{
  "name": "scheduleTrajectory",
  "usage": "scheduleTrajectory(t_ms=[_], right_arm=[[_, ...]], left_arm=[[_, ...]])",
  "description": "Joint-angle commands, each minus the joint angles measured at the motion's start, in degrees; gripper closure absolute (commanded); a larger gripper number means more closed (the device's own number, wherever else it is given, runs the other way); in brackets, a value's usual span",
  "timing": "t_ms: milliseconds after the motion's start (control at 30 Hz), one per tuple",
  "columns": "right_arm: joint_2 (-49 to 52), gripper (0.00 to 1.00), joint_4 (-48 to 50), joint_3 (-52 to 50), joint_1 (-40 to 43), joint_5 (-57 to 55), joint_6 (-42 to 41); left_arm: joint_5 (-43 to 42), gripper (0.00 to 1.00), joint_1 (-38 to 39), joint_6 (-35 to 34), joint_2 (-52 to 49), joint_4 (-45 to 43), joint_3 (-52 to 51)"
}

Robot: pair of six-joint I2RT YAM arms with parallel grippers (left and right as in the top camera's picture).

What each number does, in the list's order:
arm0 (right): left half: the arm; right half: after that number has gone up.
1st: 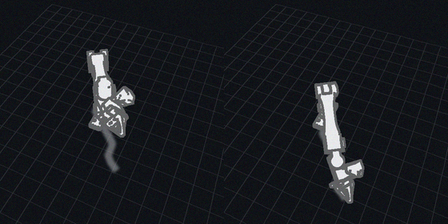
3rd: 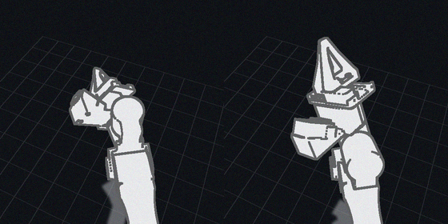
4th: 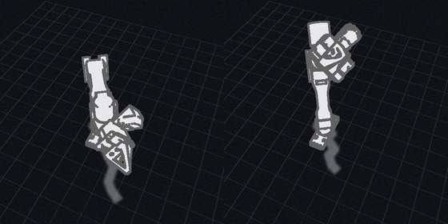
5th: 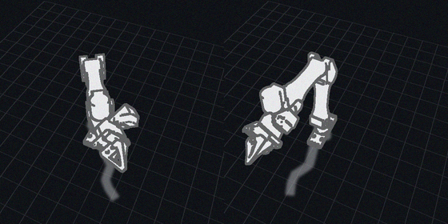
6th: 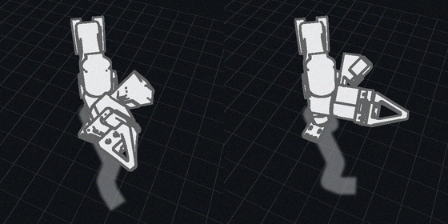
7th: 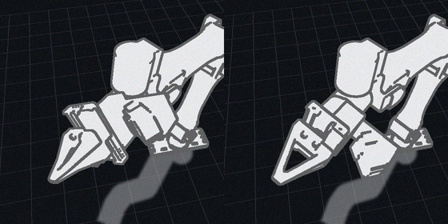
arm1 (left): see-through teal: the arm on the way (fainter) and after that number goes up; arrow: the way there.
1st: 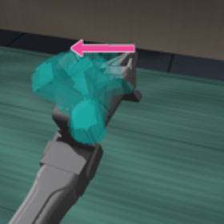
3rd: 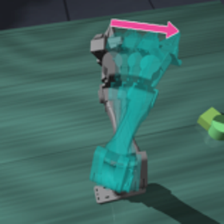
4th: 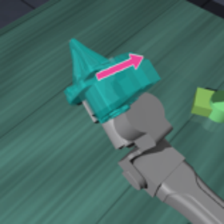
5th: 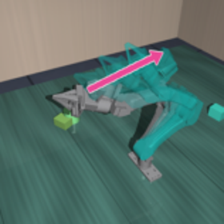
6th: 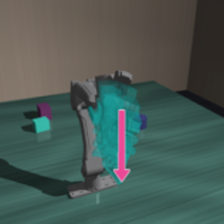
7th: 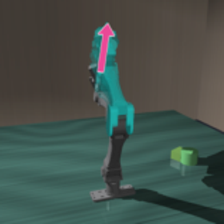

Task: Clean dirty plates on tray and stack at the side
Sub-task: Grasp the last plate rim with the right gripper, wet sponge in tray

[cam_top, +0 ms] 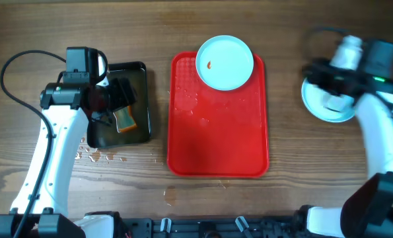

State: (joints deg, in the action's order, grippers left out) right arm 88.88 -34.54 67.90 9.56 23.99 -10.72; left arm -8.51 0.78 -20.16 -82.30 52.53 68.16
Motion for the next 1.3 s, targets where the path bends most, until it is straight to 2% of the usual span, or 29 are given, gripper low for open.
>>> scheduleTrajectory(t_ms=[0, 67, 133, 267, 367, 467, 567, 600, 633, 667, 700, 867, 1033, 1067, 1100, 1167, 1233, 1267], right_arm=[[2.47, 0.45, 4.52, 0.66, -14.78, -15.37, 4.94], [6.62, 0.46, 9.03, 0.66, -20.59, -24.33, 5.31], [10.82, 0.47, 12.57, 0.66, -22.93, -28.70, 5.92], [21.07, 0.51, 20.09, 0.66, -23.02, -27.32, 4.44], [23.54, 0.52, 22.43, 0.66, -22.88, -27.87, 2.78], [24.09, 0.70, 22.53, 0.66, -22.91, -25.79, -3.80], [25.81, 0.69, 23.39, -0.13, -22.91, -23.98, -10.73], [26.88, 0.72, 23.34, -0.13, -22.91, -23.93, -12.41], [27.21, 0.79, 23.17, -0.13, -22.88, -23.93, -12.48], [27.39, 0.90, 22.91, -0.13, -22.88, -23.96, -12.37], [27.17, 0.96, 22.43, -0.11, -22.88, -23.96, -11.93], [20.90, 0.96, 7.56, -0.07, -22.91, -21.42, -13.60], [17.51, 0.96, -13.81, -0.11, -23.30, -10.05, -23.54], [17.51, 0.84, -16.35, -0.15, -23.47, -8.55, -23.52], [17.49, 0.72, -18.10, -0.13, -23.69, -8.46, -21.90], [17.49, 0.67, -16.90, -0.13, -23.43, -10.58, -16.94], [17.49, 0.69, -13.44, -0.11, -22.38, -17.55, -11.19], [17.51, 0.73, -11.21, -0.13, -22.16, -19.96, -6.95]], left_arm=[[-0.92, 0.15, -0.26, 0.48, 0.44, -0.13, 0.74], [-0.90, 0.15, -0.26, 0.48, 0.44, -0.13, 0.74], [-0.90, 0.15, -0.26, 0.48, 0.44, -0.13, 0.74], [-0.90, 0.15, -0.26, 0.48, 0.44, -0.13, 0.74], [-1.05, 0.15, -0.26, 0.48, 0.44, -0.11, 0.74], [-1.11, 0.15, -0.26, 0.48, 0.44, 0.31, 0.74], [-1.09, 0.15, -0.26, 0.48, 0.44, 0.31, 0.74], [-1.09, 0.15, -0.26, 0.48, 0.44, 0.31, 0.74], [-1.09, 0.15, -0.26, 0.48, 0.44, 0.31, 0.74], [-1.09, 0.15, -0.26, 0.48, 0.44, 0.31, 0.74], [-1.09, 0.15, -0.26, 0.48, 0.44, 0.46, 0.74], [-1.09, 0.15, -0.26, 0.48, 0.44, 0.52, 0.74], [-1.09, 0.15, -0.26, 0.48, 0.44, 0.57, 0.74], [-1.09, 0.15, -0.26, 0.50, 0.44, 0.55, 0.74], [-1.09, 0.15, -0.26, 0.48, 0.44, 0.52, 0.74], [-1.09, 0.15, -0.26, 0.50, 0.44, 0.52, 0.74], [-1.09, 0.14, -0.26, 0.50, 0.44, 0.57, 0.74], [-1.09, 0.14, -0.26, 0.50, 0.44, 0.72, 0.74]])
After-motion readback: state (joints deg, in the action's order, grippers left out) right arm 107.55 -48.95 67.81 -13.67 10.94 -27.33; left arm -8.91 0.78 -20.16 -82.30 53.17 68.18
